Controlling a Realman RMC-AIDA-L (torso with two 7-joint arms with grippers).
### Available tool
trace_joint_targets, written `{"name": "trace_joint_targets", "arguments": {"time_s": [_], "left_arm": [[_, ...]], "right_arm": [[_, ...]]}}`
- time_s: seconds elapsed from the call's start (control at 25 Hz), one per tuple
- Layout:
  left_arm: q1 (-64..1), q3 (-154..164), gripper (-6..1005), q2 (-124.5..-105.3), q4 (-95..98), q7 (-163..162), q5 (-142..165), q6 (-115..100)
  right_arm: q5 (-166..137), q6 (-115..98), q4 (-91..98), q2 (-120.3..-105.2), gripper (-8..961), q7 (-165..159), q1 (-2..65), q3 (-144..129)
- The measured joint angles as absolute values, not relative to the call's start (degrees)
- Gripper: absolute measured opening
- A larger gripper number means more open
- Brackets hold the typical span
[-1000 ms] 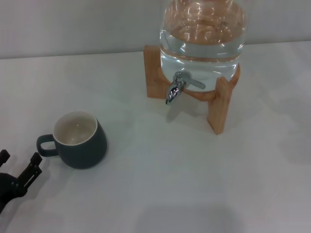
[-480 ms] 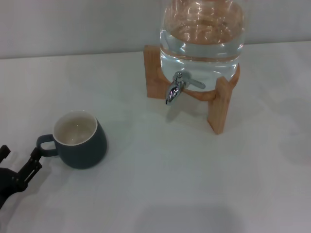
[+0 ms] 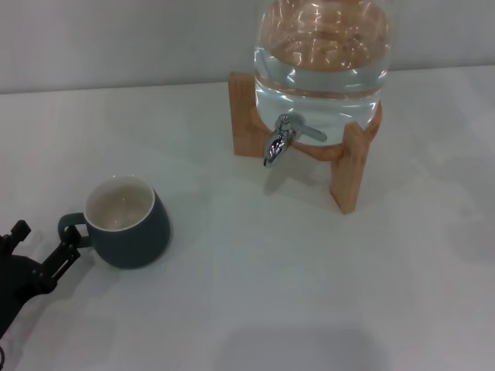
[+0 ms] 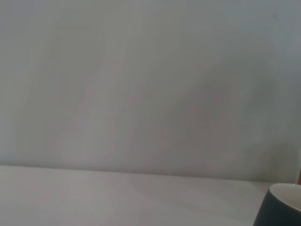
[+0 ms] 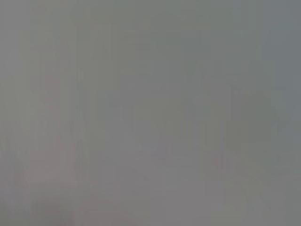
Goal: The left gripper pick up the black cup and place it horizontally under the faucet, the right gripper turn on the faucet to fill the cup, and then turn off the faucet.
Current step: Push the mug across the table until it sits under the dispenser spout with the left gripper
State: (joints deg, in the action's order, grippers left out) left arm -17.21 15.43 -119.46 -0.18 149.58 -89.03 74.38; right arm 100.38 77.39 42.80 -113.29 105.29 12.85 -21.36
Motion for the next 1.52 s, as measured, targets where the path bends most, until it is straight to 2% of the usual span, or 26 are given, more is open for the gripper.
{"name": "trace_joint_targets", "arguments": {"time_s": [1.52], "left_arm": [[-18.98, 14.84, 890, -119.38, 0.09, 149.59, -90.93, 70.04]], "right_arm": [[100.45, 76.2, 42.8, -113.21, 844, 105.38, 14.18, -21.36]]}}
